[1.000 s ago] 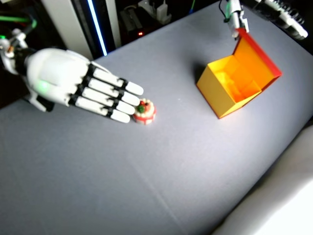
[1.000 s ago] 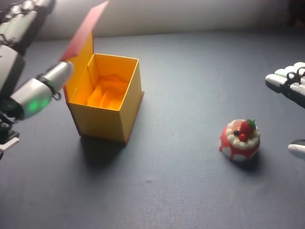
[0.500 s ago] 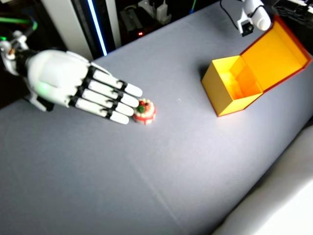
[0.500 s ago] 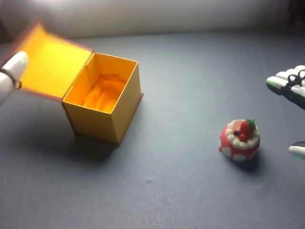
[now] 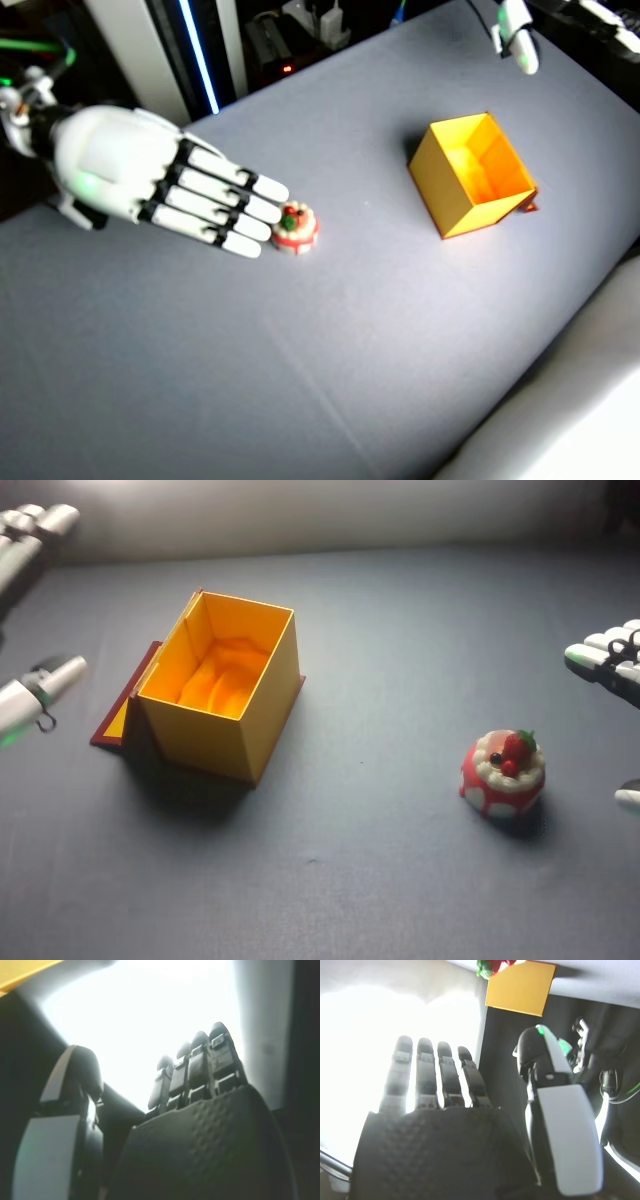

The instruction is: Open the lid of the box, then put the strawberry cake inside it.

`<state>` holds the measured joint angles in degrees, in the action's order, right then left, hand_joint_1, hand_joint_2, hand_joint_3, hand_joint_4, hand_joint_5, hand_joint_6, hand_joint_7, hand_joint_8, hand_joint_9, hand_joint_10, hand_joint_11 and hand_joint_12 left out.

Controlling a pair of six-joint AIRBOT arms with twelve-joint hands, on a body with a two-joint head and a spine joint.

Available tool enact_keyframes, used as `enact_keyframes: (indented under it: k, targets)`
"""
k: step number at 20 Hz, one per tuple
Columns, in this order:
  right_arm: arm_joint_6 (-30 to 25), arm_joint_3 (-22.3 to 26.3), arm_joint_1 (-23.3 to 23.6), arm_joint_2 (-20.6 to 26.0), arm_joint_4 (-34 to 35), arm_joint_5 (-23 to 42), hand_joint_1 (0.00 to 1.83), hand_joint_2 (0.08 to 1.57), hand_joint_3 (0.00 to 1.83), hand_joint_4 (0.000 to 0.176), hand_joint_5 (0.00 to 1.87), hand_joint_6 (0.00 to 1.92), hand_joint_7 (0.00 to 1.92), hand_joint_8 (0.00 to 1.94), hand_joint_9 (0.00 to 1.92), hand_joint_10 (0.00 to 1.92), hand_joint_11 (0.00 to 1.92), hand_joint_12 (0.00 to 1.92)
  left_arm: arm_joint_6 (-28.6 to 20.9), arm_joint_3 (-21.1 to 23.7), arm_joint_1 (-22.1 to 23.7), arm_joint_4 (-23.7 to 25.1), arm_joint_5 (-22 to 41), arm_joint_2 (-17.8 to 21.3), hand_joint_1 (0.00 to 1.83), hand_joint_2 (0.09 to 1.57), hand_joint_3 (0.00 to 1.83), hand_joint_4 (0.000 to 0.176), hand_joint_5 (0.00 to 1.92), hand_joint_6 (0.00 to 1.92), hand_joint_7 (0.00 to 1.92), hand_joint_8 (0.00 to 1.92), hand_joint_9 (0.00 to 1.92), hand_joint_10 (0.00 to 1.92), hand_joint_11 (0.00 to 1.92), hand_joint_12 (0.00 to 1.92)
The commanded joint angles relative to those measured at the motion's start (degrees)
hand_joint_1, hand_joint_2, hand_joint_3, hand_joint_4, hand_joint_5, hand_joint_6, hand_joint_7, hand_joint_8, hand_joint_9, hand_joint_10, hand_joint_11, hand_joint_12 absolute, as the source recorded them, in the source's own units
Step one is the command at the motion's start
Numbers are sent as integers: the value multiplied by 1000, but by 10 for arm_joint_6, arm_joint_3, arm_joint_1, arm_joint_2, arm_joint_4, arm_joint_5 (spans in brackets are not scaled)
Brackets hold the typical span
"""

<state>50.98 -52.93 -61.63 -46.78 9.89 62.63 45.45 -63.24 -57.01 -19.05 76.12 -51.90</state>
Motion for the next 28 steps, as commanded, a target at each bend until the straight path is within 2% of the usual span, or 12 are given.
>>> enact_keyframes:
  k: [1,3,4,5,8,17,18,19,20,21,23,28]
  targets:
    - [-5,-5,11,-1,0,48,566,1229,0,0,0,0,12,3,31,15,24,26,5,5,5,25,43,11,852,1345,0,89,20,8,0,0,0,0,8,4]
    - [-6,-17,36,-9,-17,5,596,1230,0,0,0,0,2,0,21,11,11,28,6,19,3,69,24,23,885,1343,0,91,22,8,0,0,0,0,1,0]
    - [-6,-27,53,-18,-27,-21,689,1196,0,0,31,8,46,8,81,45,0,678,6,28,0,91,15,30,807,1347,0,77,24,8,0,0,0,0,21,11]
    - [-6,-33,64,-24,-33,-38,689,1196,0,0,31,8,46,8,81,45,0,678,5,33,-1,103,11,34,807,1347,0,77,24,8,0,0,0,0,21,11]
    - [-7,-56,93,-53,-47,-86,768,1135,0,0,60,4,107,3,143,71,0,1070,-15,39,-1,149,-10,38,733,1309,18,33,86,9,0,0,0,0,0,650]
    - [-7,-134,165,-144,-58,-206,1050,1137,6,0,180,41,293,56,269,165,0,1319,-20,42,-4,156,-7,35,691,1363,7,26,48,0,0,0,0,0,0,157]
    - [-7,-143,173,-153,-58,-216,1134,1191,4,0,494,133,659,263,502,671,134,1536,-21,42,-4,156,-7,35,706,1362,4,47,9,0,0,0,0,0,0,153]
    - [-7,-151,181,-159,-58,-226,1134,1191,4,0,494,133,659,263,502,671,134,1536,-22,42,-6,156,-7,35,706,1362,4,47,9,0,0,0,0,0,0,153]
    - [-7,-157,188,-163,-59,-232,1239,1188,4,0,740,1085,937,1249,1048,1155,881,1609,-22,42,-6,156,-5,35,712,1359,0,52,0,0,0,0,0,0,0,202]
    - [-7,-156,191,-163,-64,-232,1239,1188,4,0,740,1085,937,1249,1048,1155,881,1609,-22,42,-7,156,-5,35,712,1359,0,52,0,0,0,0,0,0,0,202]
    - [-9,-145,204,-157,-83,-222,1190,1273,2,0,670,1373,718,1552,959,1893,982,1913,-22,43,-8,156,-2,35,658,1371,1,45,0,0,0,0,0,0,0,179]
    - [-75,-134,218,-132,-135,-160,1119,1260,0,0,719,1328,897,1911,1099,1921,1195,1921,-23,46,-20,151,5,37,616,1375,0,80,0,0,0,0,0,0,0,124]
